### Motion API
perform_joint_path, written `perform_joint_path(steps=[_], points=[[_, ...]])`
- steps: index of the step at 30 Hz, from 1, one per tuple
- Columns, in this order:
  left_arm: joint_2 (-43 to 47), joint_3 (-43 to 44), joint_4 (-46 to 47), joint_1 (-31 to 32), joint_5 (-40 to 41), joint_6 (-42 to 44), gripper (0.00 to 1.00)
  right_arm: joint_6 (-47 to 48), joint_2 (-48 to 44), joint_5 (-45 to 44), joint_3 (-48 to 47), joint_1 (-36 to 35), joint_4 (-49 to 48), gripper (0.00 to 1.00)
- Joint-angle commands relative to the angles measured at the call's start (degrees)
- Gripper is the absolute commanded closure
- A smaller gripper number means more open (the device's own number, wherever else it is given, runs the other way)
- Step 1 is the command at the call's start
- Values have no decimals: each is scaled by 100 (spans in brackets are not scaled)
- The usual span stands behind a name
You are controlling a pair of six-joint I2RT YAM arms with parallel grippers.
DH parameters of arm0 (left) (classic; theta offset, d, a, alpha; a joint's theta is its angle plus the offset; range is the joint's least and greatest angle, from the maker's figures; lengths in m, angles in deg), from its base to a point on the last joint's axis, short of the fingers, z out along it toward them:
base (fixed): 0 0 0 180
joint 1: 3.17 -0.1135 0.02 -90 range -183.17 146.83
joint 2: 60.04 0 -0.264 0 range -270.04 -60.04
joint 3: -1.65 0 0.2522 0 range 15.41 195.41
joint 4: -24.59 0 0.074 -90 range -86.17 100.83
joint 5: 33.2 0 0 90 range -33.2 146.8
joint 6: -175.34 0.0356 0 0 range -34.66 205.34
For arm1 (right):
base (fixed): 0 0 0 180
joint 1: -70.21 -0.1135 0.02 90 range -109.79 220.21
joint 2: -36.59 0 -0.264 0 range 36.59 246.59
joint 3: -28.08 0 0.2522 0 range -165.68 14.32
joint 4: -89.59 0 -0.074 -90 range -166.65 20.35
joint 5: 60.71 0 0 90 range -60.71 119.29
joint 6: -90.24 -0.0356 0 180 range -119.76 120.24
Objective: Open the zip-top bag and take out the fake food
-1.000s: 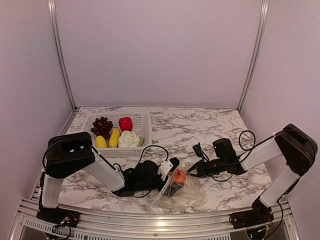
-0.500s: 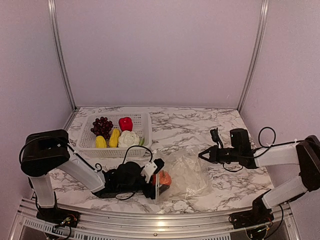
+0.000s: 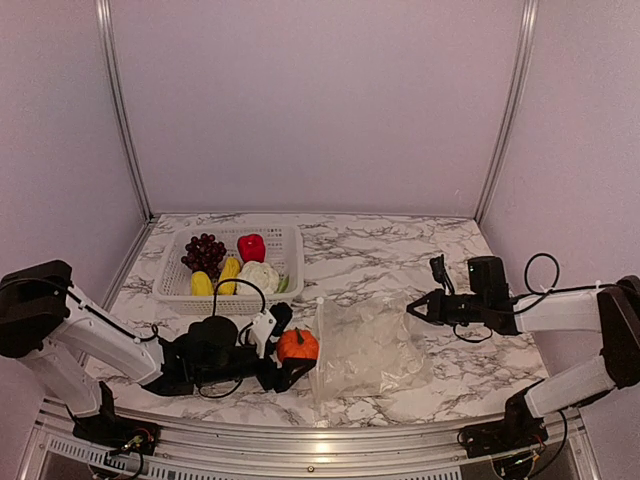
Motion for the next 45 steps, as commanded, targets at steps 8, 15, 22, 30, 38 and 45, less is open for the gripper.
perform_joint_path(steps=[8, 15, 22, 30, 38, 45], points=[[1708, 462, -1689, -1483, 265, -207, 29, 156, -131, -38, -111, 62, 161, 100], [1355, 1486, -2804, -2728, 107, -299, 27, 151, -110, 3, -143, 62, 115, 100], [121, 2643, -3262, -3247, -488, -229, 26, 181, -121, 60, -220, 65, 112, 100], [-1289, 4161, -3998, -3259, -633, 2, 22, 211, -129, 134, -276, 62, 130, 100], [-1472, 4729, -4640, -3259, -446, 182, 1, 292, -217, 290, -357, 62, 9, 100], [-530, 4167, -4169, -3186, -1570, 478, 1, 454, -501, 755, -312, 63, -340, 100]])
